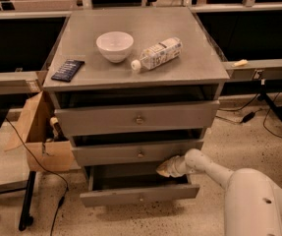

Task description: Open bottom drawer

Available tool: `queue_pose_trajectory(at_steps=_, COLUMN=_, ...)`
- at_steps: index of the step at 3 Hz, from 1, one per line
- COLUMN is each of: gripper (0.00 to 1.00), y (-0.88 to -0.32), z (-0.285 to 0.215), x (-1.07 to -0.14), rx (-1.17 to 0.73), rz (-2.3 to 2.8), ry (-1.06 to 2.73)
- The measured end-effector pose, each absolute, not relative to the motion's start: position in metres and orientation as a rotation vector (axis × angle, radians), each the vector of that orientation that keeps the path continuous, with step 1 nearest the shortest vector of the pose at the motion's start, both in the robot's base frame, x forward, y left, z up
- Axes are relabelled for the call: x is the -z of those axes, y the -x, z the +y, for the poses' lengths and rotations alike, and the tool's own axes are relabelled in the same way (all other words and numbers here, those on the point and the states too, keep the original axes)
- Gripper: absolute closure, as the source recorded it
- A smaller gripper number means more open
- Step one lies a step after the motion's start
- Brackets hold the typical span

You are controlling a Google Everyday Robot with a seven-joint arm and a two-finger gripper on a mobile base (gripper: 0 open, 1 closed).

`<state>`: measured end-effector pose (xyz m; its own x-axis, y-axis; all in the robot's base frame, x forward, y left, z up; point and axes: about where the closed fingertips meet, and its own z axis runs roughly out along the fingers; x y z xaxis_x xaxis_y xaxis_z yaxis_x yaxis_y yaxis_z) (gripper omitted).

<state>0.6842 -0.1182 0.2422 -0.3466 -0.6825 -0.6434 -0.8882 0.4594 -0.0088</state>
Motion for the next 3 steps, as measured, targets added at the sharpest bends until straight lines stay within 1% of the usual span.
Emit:
queue_pose_trajectory(at_steps=1, gripper=1.0, y=-0.683, z=-0.118, x=-0.237, rx=-0.468, rz=2.144, ry=1.308)
queue_pose_trajectory(at_steps=3, gripper=1.0, y=-0.663, z=-0.118, x=-0.186, rx=-0.495, rz=2.23, ry=1.358)
